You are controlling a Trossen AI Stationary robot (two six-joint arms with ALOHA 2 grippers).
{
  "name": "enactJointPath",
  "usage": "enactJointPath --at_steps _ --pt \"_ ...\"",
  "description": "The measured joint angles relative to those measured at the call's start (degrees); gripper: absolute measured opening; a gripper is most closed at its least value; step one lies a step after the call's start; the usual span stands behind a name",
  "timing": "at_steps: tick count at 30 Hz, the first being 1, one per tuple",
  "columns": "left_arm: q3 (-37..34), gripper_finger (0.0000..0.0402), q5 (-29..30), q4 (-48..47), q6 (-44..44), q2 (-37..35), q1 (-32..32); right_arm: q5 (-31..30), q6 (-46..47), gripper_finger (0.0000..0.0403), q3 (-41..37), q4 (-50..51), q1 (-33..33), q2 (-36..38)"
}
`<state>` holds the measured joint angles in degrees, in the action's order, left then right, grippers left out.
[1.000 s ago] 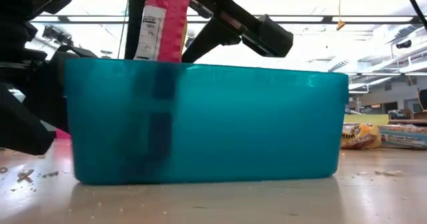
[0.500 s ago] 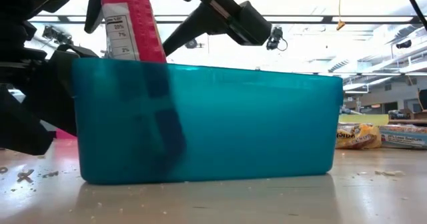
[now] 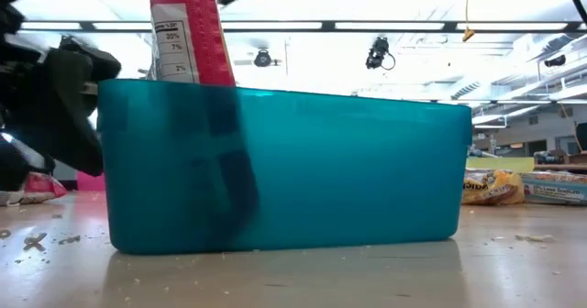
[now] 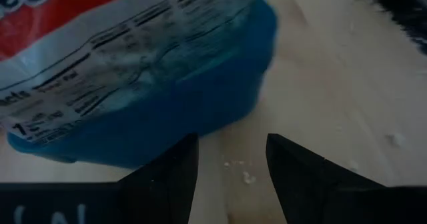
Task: Sort Maruchan noodles
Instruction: Put the bottom left red noodle pack into the blue bin
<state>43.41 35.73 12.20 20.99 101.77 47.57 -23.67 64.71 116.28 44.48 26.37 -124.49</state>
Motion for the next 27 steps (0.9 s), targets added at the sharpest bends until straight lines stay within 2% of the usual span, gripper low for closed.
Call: enactJointPath --at_steps 4,8,13,19,27 --pt "0.0 0.0180 -0.1 -8.7 5.1 -2.7 1.5 0.4 -14.4 0.0244 0.1 7.4 1.1 1.7" --pt "0.0 0.0180 0.5 -18.0 11.5 -7.0 3.4 -0.5 -27.4 0.0241 0.1 14.5 2.8 -0.5" --pt "0.0 0.0180 3.2 -17.4 14.4 -8.8 3.6 0.4 -37.5 0.0241 0.0 14.1 3.2 -6.5" --pt "0.0 0.0180 5.9 -13.5 14.4 -6.7 0.5 1.0 -41.2 0.0240 0.0 12.0 2.8 -11.1" --pt "-0.1 0.0180 3.1 -4.8 9.2 -4.2 -4.9 4.0 -42.4 0.0240 0.0 2.9 1.1 -11.1"
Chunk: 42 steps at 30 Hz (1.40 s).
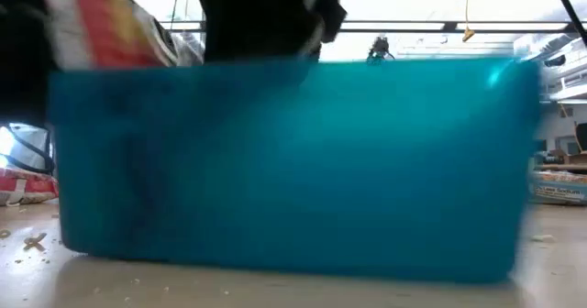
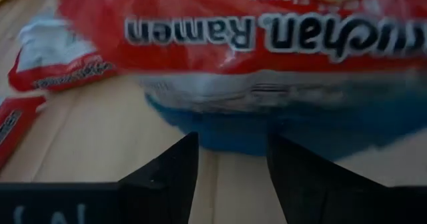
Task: Sort Maruchan noodles
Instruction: Put the bottom left red noodle pack into the blue bin, then put the middle red noodle pack into the blue bin
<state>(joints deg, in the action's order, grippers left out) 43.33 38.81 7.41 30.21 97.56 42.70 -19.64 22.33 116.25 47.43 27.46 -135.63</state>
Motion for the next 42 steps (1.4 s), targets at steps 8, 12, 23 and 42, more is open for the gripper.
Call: enactJointPath --at_steps 8,12,23,42 --pt "0.0 0.0180 -2.0 1.5 -0.9 0.0 0.6 1.8 0.4 0.0240 0.0 -1.3 -0.2 0.1" --pt "0.0 0.0180 -2.8 -2.5 -0.6 -2.4 2.2 1.5 0.6 0.0240 0.0 -0.3 0.0 1.6" --pt "0.1 0.0180 1.7 -32.9 -3.9 -18.0 -2.8 -6.5 8.8 0.0240 0.0 10.6 2.9 9.1" --pt "-4.3 0.0252 -13.0 -21.6 -28.9 -9.9 -31.2 -14.4 28.8 0.0240 0.0 16.6 14.0 9.3"
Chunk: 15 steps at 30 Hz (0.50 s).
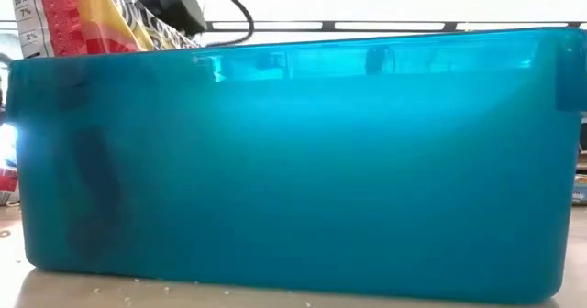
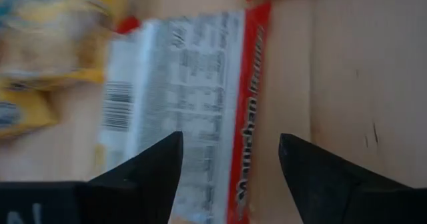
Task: Sort Maruchan noodles
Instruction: Put the middle red noodle pack into the blue bin
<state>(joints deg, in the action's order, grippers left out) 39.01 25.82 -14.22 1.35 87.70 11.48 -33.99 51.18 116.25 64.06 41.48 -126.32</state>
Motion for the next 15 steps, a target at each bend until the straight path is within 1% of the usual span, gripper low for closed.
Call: enactJointPath --at_steps 4,8,11,15 --pt "-0.6 0.0243 0.8 4.2 -0.6 3.1 -2.2 -3.0 2.3 0.0240 0.0 -0.2 1.4 0.0" --pt "-0.5 0.0220 2.9 5.7 -0.8 5.6 -2.7 -3.7 2.9 0.0240 0.0 -0.5 2.0 0.0" --pt "-0.5 0.0183 4.0 5.3 -0.6 5.9 -2.3 -3.8 2.9 0.0240 0.0 -0.6 2.3 0.0" --pt "-0.6 0.0104 3.7 4.6 2.4 5.6 -2.8 -4.1 2.8 0.0240 0.0 -1.0 2.4 0.0"
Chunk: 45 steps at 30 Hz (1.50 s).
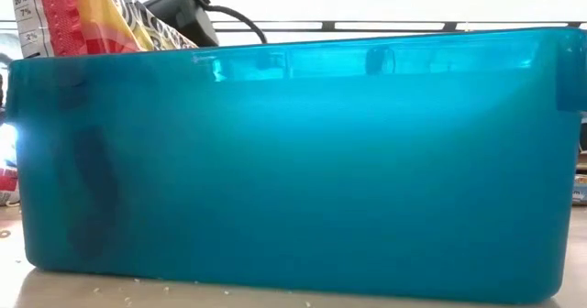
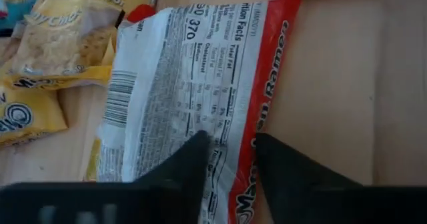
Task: Sort Maruchan noodles
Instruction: Put the middle red noodle pack into the blue bin
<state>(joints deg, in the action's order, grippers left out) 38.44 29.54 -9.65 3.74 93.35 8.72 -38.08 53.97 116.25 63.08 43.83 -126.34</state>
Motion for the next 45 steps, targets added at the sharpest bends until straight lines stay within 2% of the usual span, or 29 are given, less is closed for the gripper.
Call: enactJointPath --at_steps 3,5,10,14,18,23,26,31,34,39,45 --pt "-0.1 0.0035 -2.7 -1.9 1.0 -1.5 -1.1 -0.5 -1.0 0.0240 0.0 -0.1 0.0 0.0" --pt "-0.2 0.0013 -6.5 -3.5 1.5 -4.0 -1.8 -0.5 -2.5 0.0240 0.0 -0.5 0.0 0.0" --pt "1.8 0.0013 -13.9 -13.2 1.7 -14.3 -2.2 -4.1 -7.3 0.0240 0.0 -1.5 -0.1 0.0" --pt "5.4 0.0012 -18.6 -23.8 1.8 -23.6 -2.2 -9.3 -14.5 0.0240 1.0 -2.8 -0.6 0.0" --pt "8.9 0.0011 -25.1 -28.5 3.9 -31.5 -2.2 -14.8 -23.0 0.0240 2.8 -6.4 -1.6 0.0" --pt "10.1 0.0010 -30.1 -29.7 12.7 -38.0 -2.2 -20.5 -37.2 0.0244 2.9 -16.8 -3.2 0.0" --pt "10.2 0.0010 -30.7 -29.7 20.4 -39.1 -2.0 -22.5 -48.5 0.0251 2.9 -23.6 -4.3 0.0" --pt "10.2 0.0010 -29.3 -29.1 26.2 -38.2 0.0 -22.0 -62.2 0.0269 2.9 -33.0 -7.4 0.0" --pt "10.2 0.0010 -28.4 -27.4 27.8 -37.2 1.9 -19.4 -63.1 0.0282 3.0 -33.5 -10.1 0.0" --pt "10.2 0.0010 -28.1 -23.8 29.3 -35.9 4.9 -11.7 -61.5 0.0303 2.9 -31.9 -14.9 -0.1" --pt "10.2 0.0010 -25.0 -23.1 30.4 -35.5 7.6 -4.2 -67.3 0.0311 2.9 -32.4 -20.4 -0.1"
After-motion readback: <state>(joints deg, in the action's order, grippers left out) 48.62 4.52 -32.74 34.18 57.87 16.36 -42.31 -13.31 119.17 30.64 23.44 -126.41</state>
